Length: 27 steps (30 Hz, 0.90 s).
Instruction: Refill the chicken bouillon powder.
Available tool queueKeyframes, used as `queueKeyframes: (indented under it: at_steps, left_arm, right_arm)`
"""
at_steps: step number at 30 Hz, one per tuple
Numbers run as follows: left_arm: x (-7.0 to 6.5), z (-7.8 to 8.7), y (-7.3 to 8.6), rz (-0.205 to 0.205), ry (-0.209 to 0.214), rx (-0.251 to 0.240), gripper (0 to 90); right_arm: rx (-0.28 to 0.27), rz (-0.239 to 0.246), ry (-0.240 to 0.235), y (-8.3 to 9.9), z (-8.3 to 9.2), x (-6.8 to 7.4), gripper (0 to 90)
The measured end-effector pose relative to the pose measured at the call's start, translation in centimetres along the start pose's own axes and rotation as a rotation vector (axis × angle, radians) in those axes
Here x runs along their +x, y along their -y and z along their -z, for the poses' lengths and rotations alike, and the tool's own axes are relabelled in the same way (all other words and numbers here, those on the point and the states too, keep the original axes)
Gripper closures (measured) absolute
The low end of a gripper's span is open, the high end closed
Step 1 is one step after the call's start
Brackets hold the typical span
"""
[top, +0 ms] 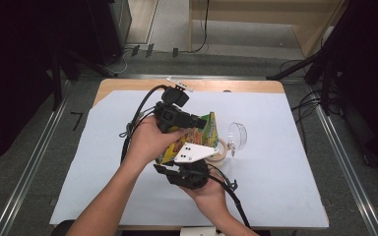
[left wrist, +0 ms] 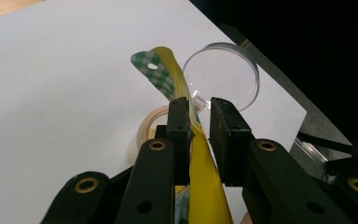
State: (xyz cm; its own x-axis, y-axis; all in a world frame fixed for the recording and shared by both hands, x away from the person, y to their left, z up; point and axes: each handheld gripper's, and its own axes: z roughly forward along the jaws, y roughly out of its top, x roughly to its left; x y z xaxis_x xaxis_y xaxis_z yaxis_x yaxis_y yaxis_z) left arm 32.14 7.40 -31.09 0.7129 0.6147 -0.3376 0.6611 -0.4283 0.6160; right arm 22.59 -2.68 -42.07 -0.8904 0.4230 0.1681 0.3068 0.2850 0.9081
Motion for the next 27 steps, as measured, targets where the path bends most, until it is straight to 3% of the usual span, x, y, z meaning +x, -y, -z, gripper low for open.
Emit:
queueKeyframes:
  at_steps: [27]
  left_arm:
    - [0.27, -0.01, 0.00, 0.008, 0.014, -0.008, 78.5]
  right_arm:
    - [0.012, 0.008, 0.005, -0.19, 0.07, -0.02, 74.9]
